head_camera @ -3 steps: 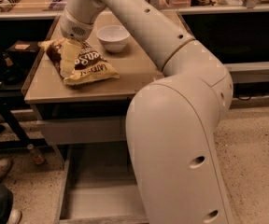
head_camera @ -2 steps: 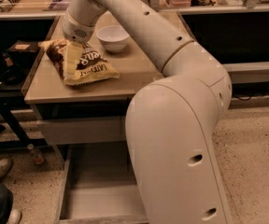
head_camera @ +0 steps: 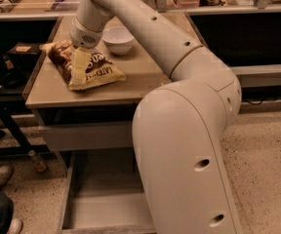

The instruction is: Place brown chip bag into middle drawer

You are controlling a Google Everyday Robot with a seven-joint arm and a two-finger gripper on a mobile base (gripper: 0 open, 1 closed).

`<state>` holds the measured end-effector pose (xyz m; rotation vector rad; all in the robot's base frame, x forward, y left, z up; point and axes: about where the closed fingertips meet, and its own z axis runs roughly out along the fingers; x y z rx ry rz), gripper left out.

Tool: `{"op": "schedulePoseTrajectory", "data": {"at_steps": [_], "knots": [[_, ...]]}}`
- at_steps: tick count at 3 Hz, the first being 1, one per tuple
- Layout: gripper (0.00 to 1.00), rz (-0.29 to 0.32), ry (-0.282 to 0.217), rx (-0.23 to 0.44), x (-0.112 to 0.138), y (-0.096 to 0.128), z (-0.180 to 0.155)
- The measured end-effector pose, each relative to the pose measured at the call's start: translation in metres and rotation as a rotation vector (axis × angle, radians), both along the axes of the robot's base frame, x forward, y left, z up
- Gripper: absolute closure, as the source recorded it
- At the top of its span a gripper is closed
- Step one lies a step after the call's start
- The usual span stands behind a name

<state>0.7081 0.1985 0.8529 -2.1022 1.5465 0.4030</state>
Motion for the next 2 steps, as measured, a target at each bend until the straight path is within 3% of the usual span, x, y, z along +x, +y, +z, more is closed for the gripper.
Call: {"op": "schedulePoseTrajectory", "data": {"at_steps": [2], "knots": [[0.00,0.029,0.011,-0.006,-0.0021,0.0007,-0.0191]]}}
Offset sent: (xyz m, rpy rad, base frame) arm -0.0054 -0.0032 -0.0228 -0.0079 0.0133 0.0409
